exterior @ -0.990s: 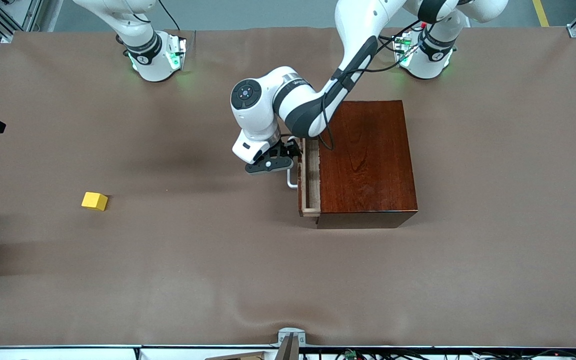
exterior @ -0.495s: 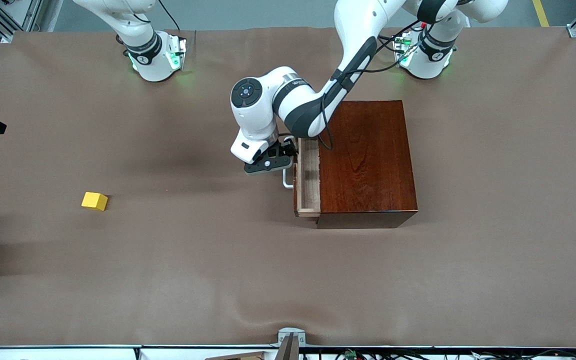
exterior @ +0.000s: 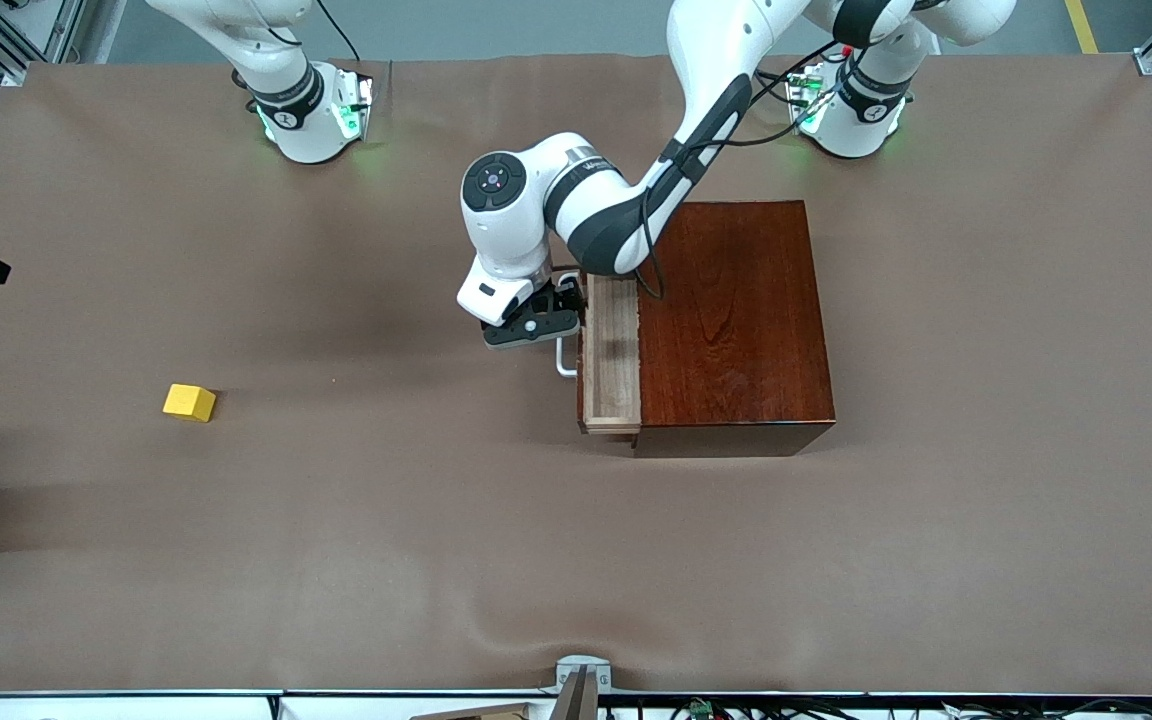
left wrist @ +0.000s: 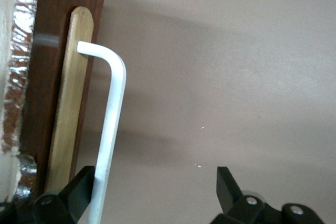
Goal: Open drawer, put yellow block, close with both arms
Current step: 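Pull the drawer open by its handle with the left gripper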
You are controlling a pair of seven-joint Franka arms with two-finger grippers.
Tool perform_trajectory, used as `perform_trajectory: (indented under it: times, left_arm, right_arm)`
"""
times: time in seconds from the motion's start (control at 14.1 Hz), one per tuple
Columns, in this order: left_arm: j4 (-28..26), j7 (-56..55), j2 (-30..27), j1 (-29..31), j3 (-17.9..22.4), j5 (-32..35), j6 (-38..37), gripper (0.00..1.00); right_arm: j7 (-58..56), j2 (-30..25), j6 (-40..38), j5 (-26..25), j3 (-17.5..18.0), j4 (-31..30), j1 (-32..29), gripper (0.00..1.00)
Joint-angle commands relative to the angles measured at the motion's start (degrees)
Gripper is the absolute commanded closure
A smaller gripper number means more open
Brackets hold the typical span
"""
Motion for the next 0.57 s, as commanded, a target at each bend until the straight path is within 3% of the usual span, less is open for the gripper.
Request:
perform_trajectory:
  times: [0.0, 0.49]
  left_arm:
    - [4.48, -2.67, 4.13, -0.98, -0.41, -2.01, 4.49, 0.0]
    - [6.77, -3.91, 5.1, -1.16, -0.41, -2.01, 4.76, 0.0]
  right_arm:
    - [-0.4, 1.22, 0.44, 0.61, 0.68, 1.02, -1.37, 0.0]
    - [-0.14, 4.91, 2.03, 0.16, 0.59, 0.84, -1.46, 0.0]
